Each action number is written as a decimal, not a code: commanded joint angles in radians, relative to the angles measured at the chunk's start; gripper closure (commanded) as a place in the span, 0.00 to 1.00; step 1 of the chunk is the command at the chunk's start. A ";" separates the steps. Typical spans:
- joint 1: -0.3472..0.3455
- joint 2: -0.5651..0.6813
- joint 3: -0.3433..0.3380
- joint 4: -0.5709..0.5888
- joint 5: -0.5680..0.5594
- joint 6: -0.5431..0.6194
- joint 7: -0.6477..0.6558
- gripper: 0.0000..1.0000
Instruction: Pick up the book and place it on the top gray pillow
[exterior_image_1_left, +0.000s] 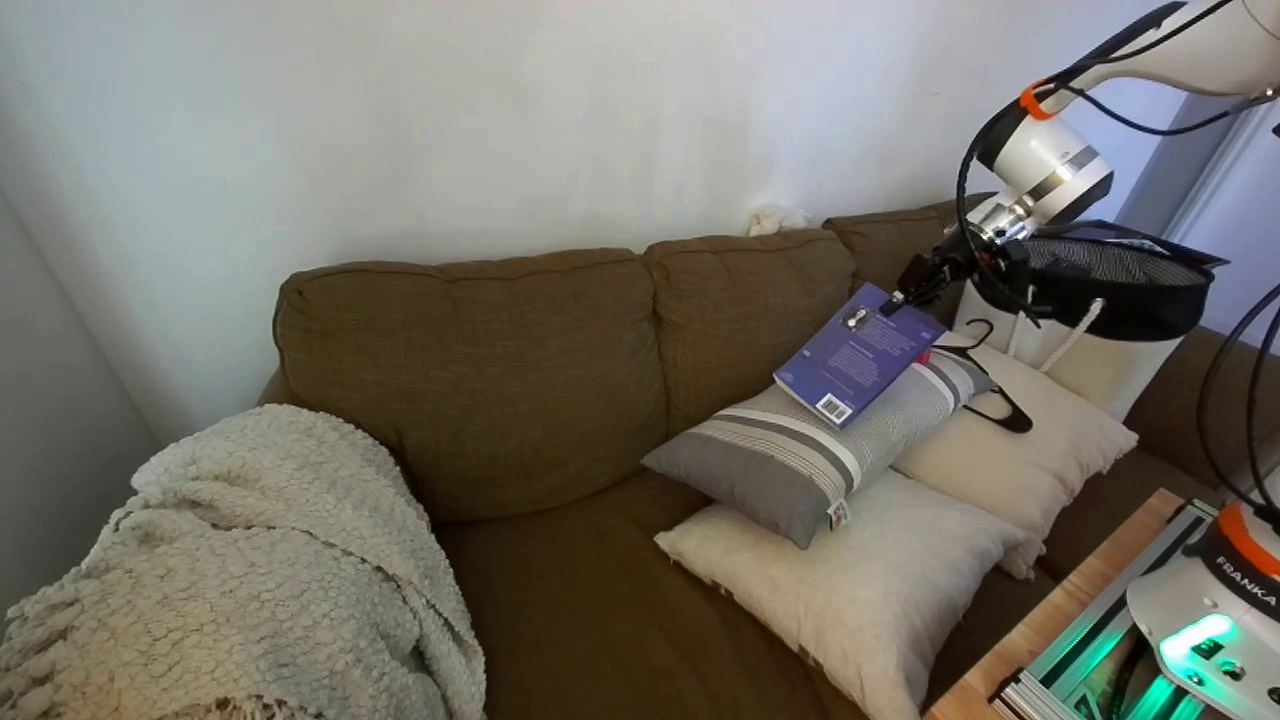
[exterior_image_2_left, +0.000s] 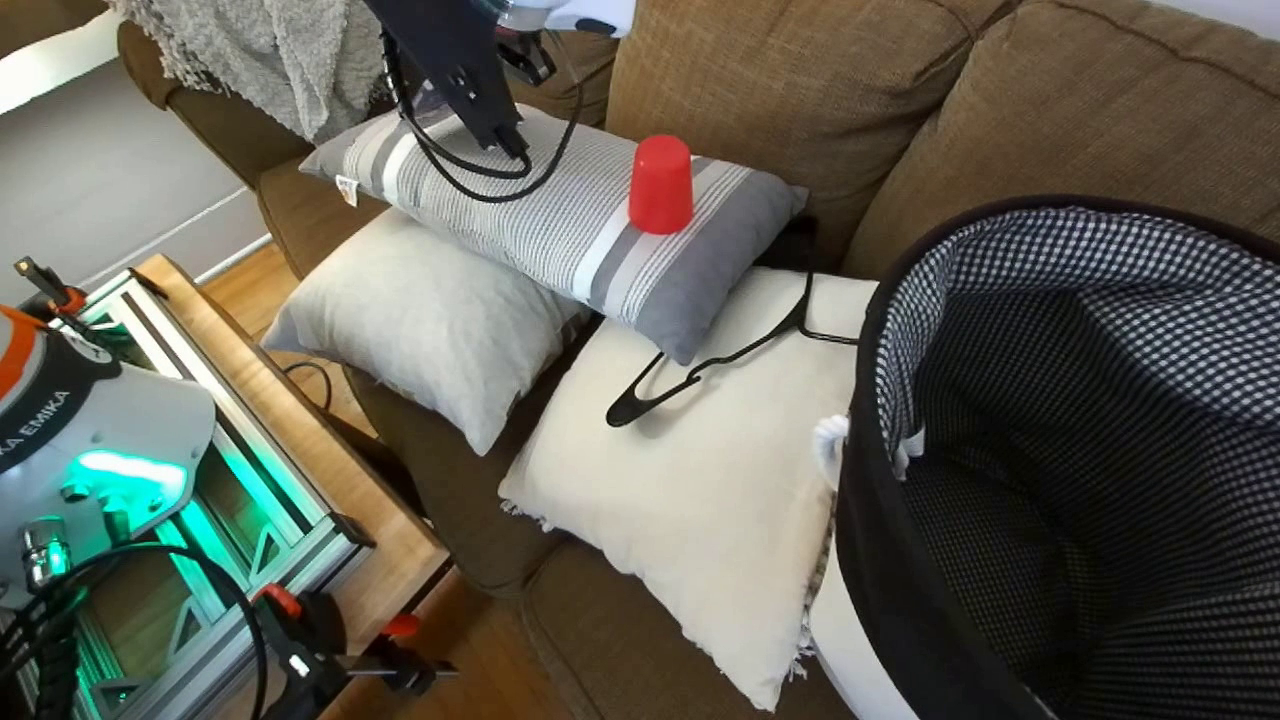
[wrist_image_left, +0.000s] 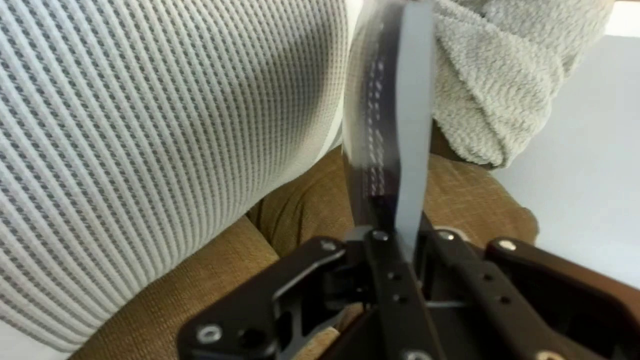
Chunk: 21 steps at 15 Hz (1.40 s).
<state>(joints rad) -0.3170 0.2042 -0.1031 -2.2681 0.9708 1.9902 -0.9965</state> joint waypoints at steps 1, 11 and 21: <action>0.060 0.033 -0.040 0.002 -0.029 0.127 0.165 0.97; -0.006 0.078 -0.077 0.058 -0.322 -0.029 0.242 0.97; -0.023 0.069 -0.070 0.060 -0.168 0.031 0.038 0.97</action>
<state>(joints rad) -0.3387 0.2715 -0.1797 -2.2088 0.7551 2.0044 -0.8961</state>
